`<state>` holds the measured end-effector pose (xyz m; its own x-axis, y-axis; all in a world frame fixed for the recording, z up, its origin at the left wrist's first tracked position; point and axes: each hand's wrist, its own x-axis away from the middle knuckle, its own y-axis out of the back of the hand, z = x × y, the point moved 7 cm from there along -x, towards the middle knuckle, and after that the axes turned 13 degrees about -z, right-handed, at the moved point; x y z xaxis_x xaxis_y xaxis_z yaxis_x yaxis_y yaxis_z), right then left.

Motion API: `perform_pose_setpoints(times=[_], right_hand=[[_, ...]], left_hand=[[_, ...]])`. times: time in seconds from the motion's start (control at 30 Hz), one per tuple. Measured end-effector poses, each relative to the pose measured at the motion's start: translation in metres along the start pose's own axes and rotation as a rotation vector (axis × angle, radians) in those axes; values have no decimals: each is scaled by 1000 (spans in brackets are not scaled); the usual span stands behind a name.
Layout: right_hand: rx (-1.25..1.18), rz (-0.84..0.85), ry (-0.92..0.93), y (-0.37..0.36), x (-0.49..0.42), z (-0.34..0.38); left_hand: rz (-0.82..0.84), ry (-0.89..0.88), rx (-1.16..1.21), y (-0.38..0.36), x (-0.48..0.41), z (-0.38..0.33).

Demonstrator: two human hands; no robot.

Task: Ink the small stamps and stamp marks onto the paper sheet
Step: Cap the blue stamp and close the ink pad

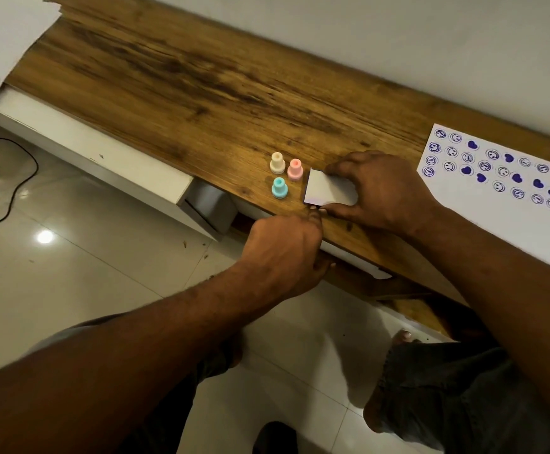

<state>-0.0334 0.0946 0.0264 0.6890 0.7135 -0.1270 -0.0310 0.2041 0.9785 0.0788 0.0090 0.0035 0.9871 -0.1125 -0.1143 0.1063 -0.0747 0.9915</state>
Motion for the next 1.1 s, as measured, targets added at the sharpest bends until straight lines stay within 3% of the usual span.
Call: perform_pose_setpoints(times=[0.63, 0.97, 1.1], right_hand=[[50, 52, 13, -8, -2, 2], [-138, 139, 14, -7, 3, -17], [-233, -68, -211, 10, 13, -31]], left_hand=[[0, 6, -3, 1, -2, 2], [-107, 38, 25, 17, -16, 21], [-77, 40, -10, 12, -14, 17]])
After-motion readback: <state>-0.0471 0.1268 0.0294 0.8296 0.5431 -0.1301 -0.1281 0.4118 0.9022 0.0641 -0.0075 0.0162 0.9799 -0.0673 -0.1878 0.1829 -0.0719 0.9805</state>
